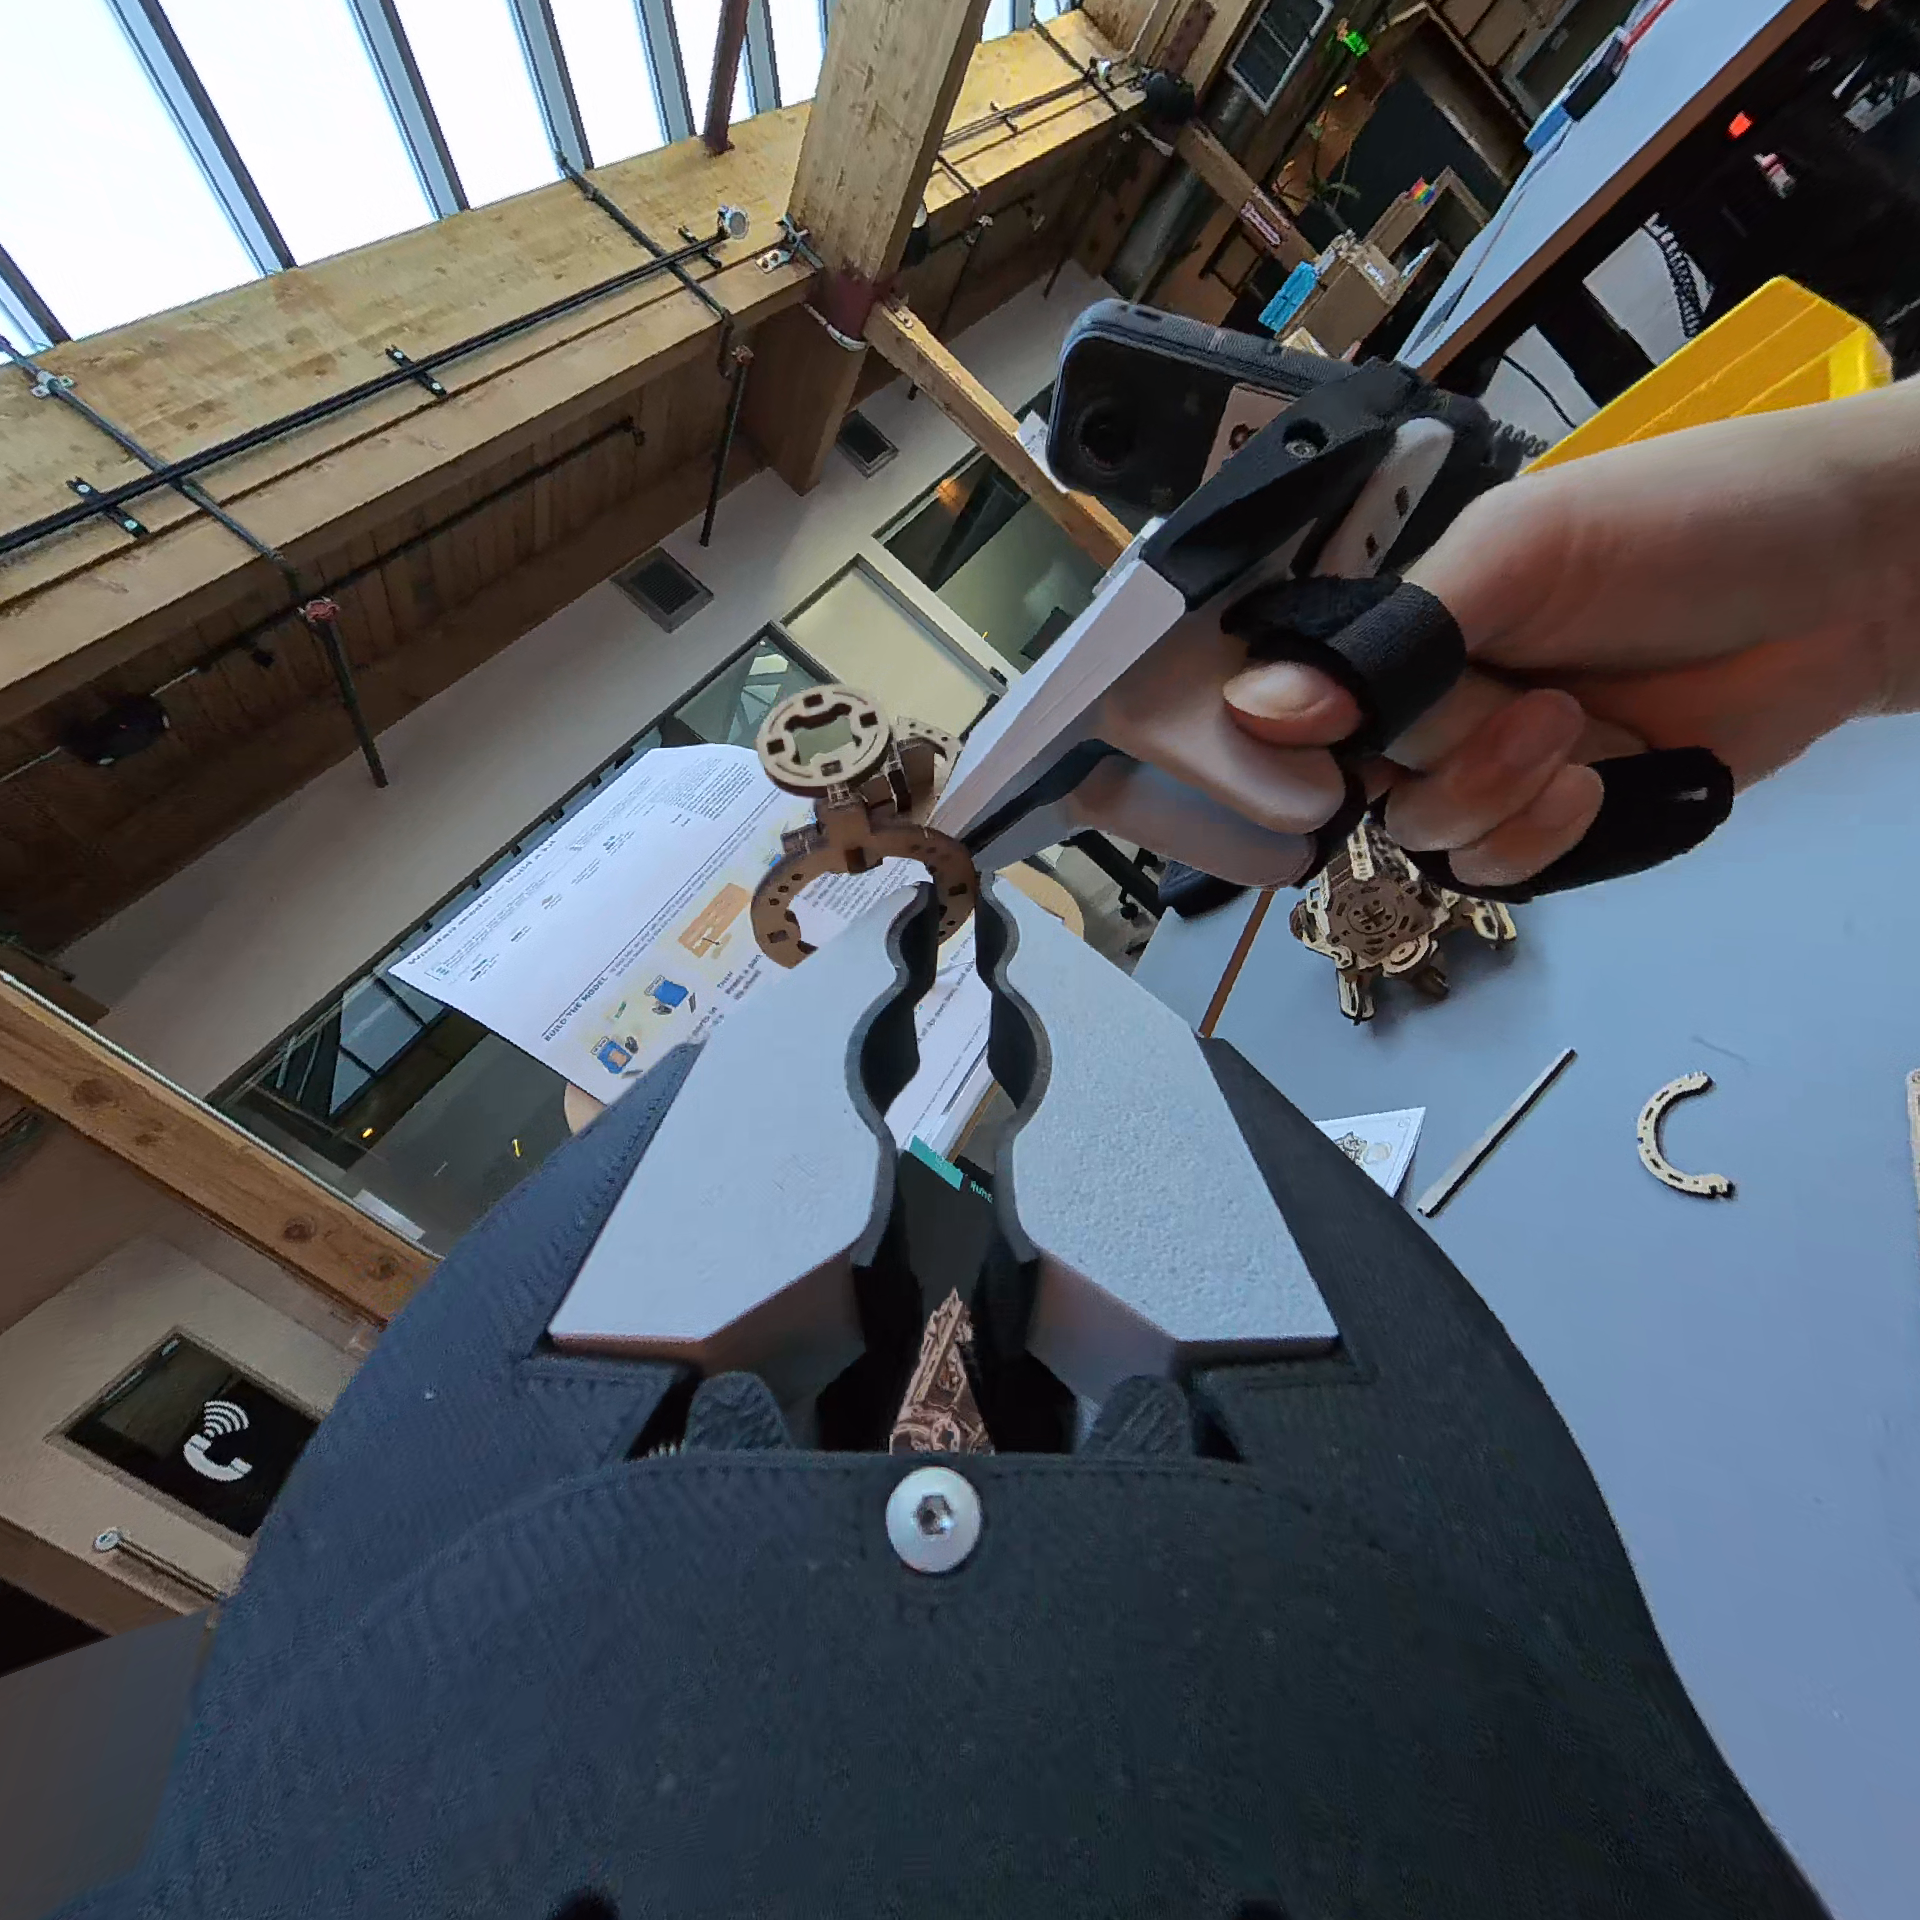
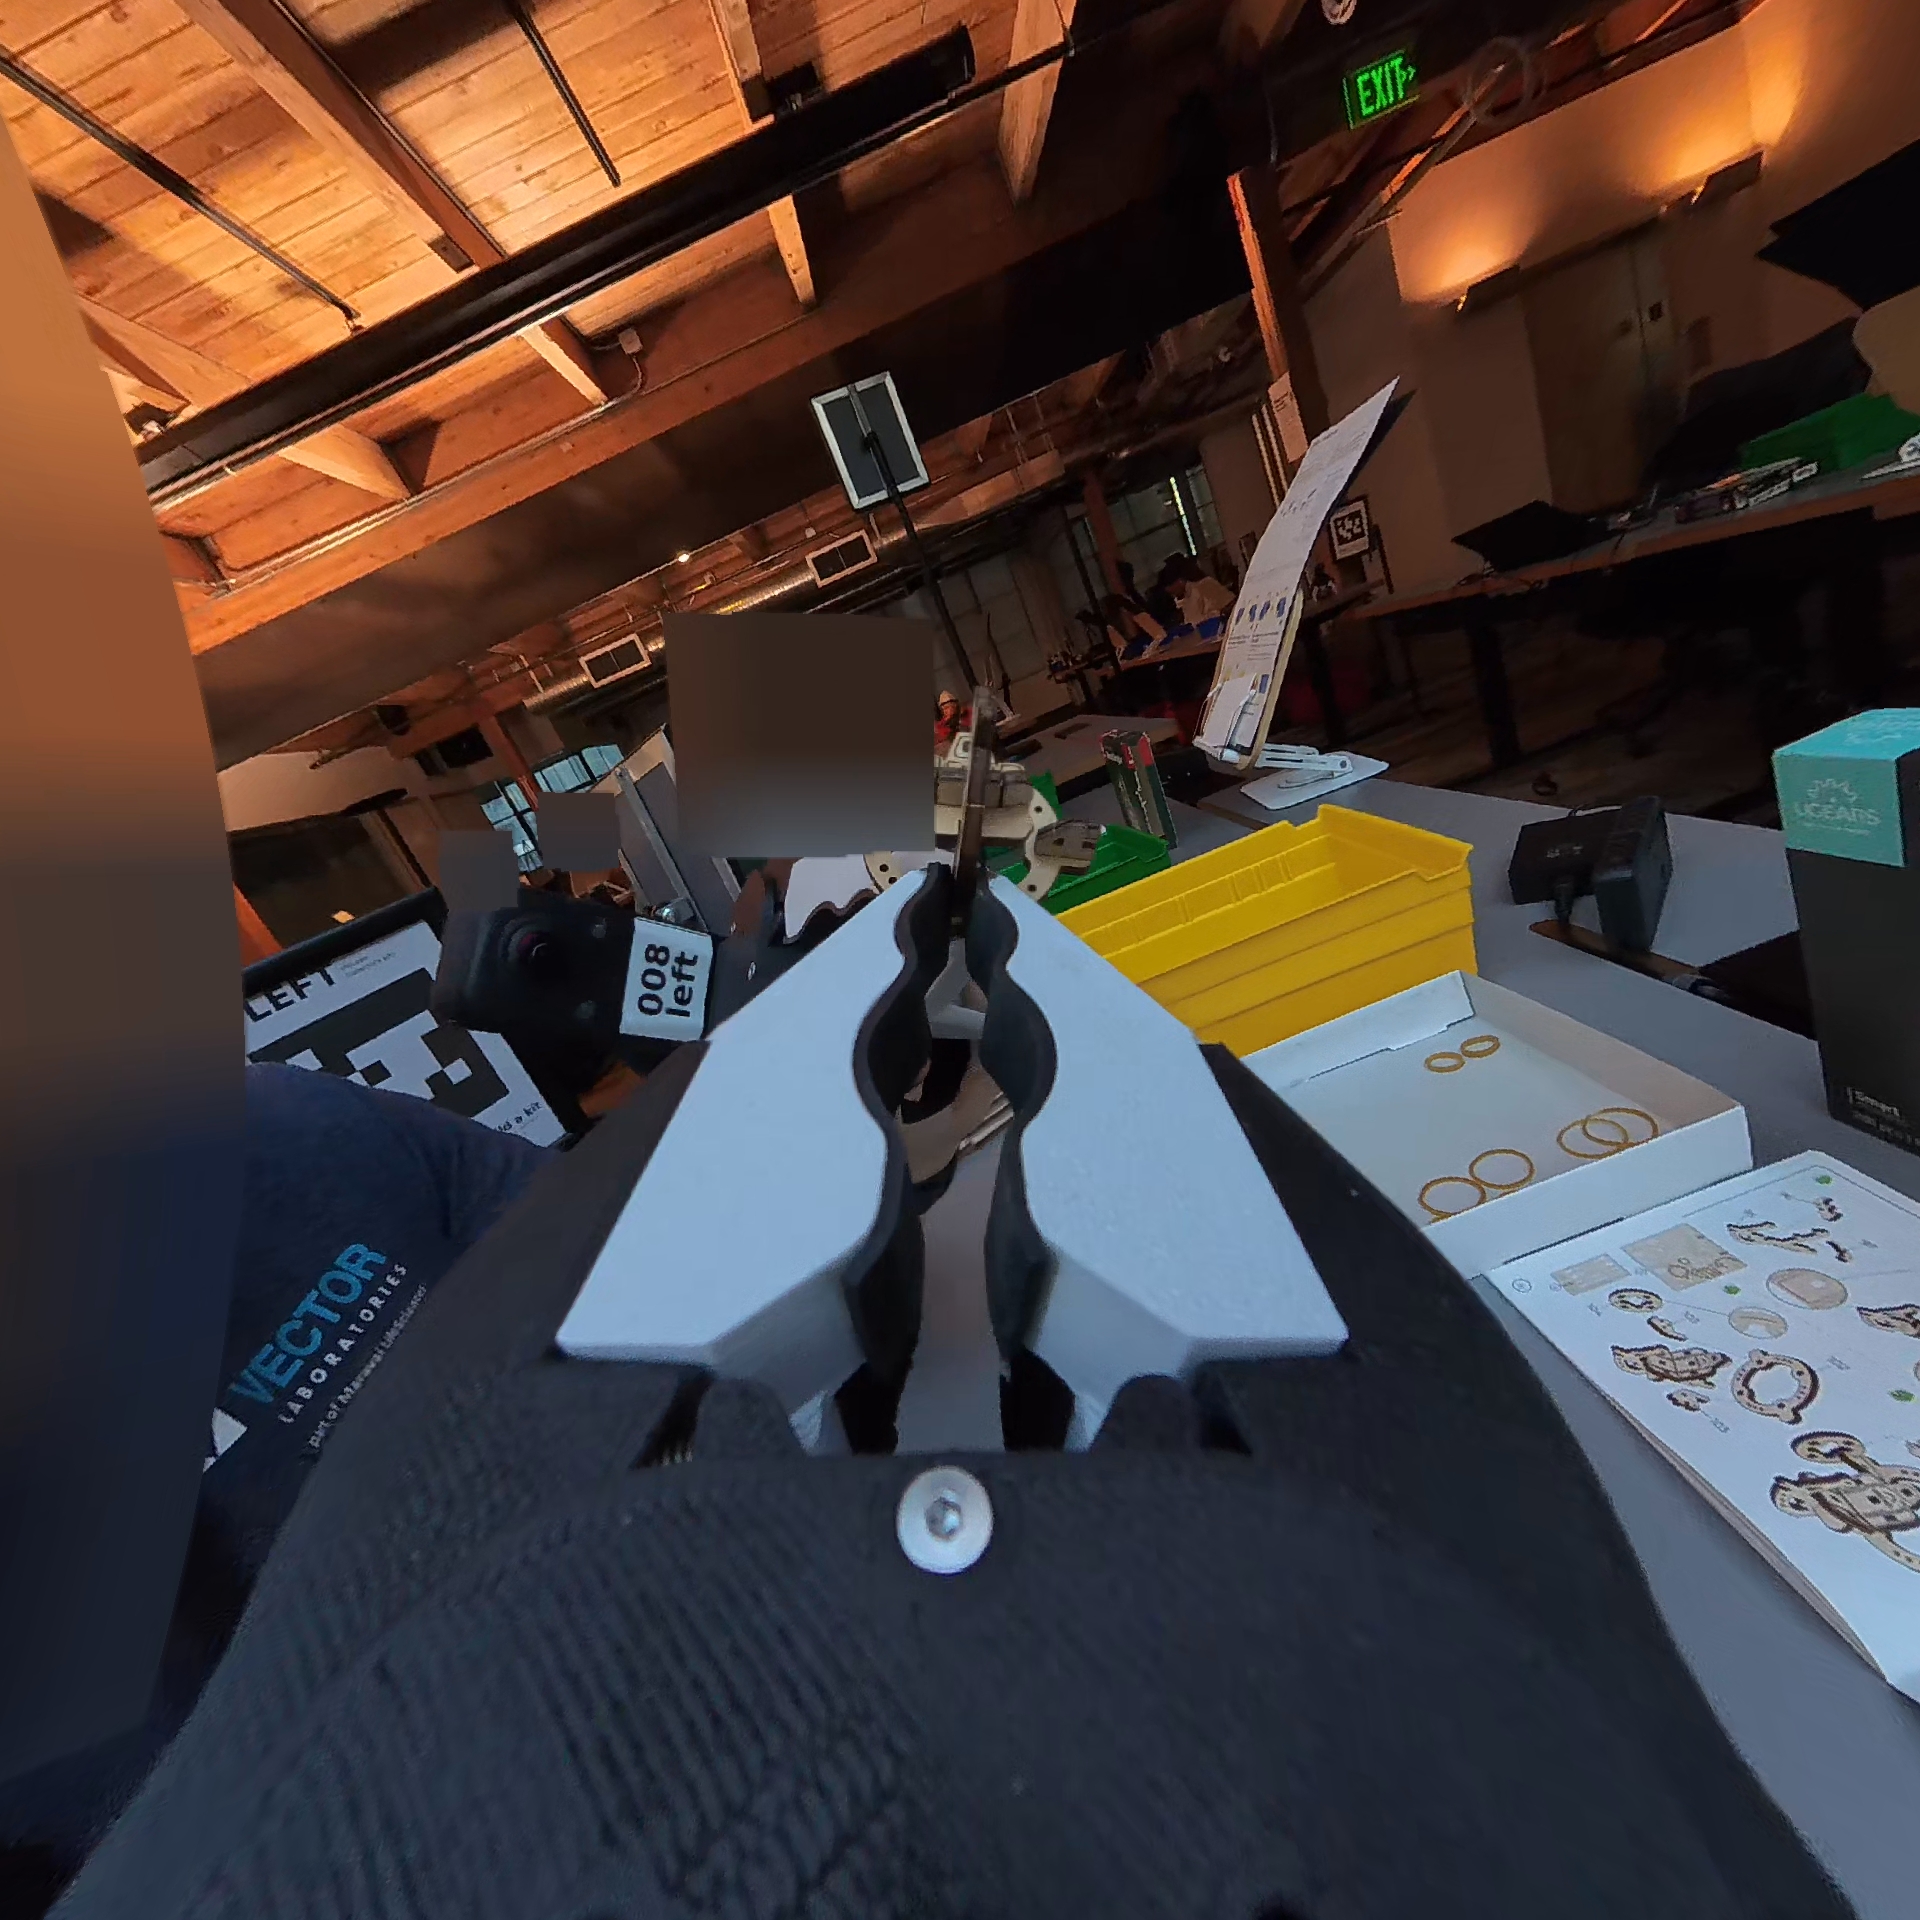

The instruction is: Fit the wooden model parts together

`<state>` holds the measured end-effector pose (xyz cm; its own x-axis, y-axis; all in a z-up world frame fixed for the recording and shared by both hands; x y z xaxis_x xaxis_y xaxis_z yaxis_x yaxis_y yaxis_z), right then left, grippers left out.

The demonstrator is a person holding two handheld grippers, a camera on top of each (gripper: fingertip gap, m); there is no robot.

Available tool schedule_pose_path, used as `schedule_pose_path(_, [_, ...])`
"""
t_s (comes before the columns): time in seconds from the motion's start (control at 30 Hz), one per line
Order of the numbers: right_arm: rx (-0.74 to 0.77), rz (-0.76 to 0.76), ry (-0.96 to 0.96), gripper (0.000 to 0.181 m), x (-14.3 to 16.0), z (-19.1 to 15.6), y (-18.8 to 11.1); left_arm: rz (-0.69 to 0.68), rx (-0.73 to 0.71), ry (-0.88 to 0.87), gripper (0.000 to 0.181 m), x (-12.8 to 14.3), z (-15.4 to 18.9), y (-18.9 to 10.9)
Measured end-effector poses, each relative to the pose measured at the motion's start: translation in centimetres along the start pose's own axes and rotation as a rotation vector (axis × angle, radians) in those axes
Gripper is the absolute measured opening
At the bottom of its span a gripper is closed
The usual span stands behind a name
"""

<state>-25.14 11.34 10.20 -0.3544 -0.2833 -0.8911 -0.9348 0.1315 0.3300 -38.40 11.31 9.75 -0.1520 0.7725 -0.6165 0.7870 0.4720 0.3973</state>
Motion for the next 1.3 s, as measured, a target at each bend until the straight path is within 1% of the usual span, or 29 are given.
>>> schedule_pose_path(0.17, [0.029,-0.022,-0.043,0.003,-0.1,-0.1,-0.1,-0.004,-0.002,0.005,0.005,0.1,0.1,0.1])
schedule_pose_path(0.33, [-0.062,0.024,0.028,0.002,-0.5,0.2,-0.3,0.027,-0.008,-0.034,0.005,-0.2,-0.1,0.1])
schedule_pose_path(0.4, [-0.057,0.05,0.02,0.005,-0.6,0.2,-0.4,0.03,-0.026,-0.017,0.005,-0.3,-0.1,0.1])
schedule_pose_path(0.43, [-0.06,0.057,0.018,0.01,-0.7,0.1,-0.5,0.032,-0.032,-0.014,0.005,-0.4,-0.1,0.1])
schedule_pose_path(0.53, [-0.07,0.039,0.007,0.003,-0.9,-0.2,-0.4,0.048,-0.042,-0.015,0.005,-0.6,-0.3,-0.1])
schedule_pose_path(0.6, [-0.074,0.05,0.001,0.003,-1.0,-0.4,-0.3,0.057,-0.042,-0.013,0.005,-0.6,-0.3,-0.1])
schedule_pose_path(0.7, [-0.101,0.08,0.056,0.006,-0.9,-0.3,-0.3,0.062,-0.043,0.01,0.005,-0.6,-0.1,-0.1])
schedule_pose_path(0.73, [-0.101,0.075,0.066,0.002,-0.8,-0.2,-0.3,0.067,-0.041,0.018,0.005,-0.6,-0.1,-0.1])
schedule_pose_path(0.9, [-0.121,0.088,0.057,0.002,-0.8,-0.2,-0.2,0.087,-0.046,0.031,0.005,-0.8,0.0,-0.3])
schedule_pose_path(1.07, [-0.15,0.111,0.087,0.0,-0.8,-0.4,0.0,0.109,-0.052,0.061,0.005,-0.9,-0.1,-0.5])
schedule_pose_path(1.23, [-0.124,0.069,0.013,0.002,-0.8,-0.8,0.0,0.124,-0.042,0.054,0.005,-1.0,-0.1,-0.6])
schedule_pose_path(1.3, [-0.14,0.04,-0.025,0.005,-0.6,-1.1,0.1,0.149,-0.04,0.06,0.005,-1.1,0.1,-0.7])
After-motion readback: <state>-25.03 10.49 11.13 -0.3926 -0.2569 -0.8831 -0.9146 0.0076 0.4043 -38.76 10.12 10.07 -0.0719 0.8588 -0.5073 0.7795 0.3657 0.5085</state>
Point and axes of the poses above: each gripper's, where its closed fingertips meet, y out along the fingers, x out of its underside, z = x × y across the jaws, the point moved 8 cm from there along -y, back along the fingers, and after that the axes turned 15 degrees about -x, right-handed, at the moved point
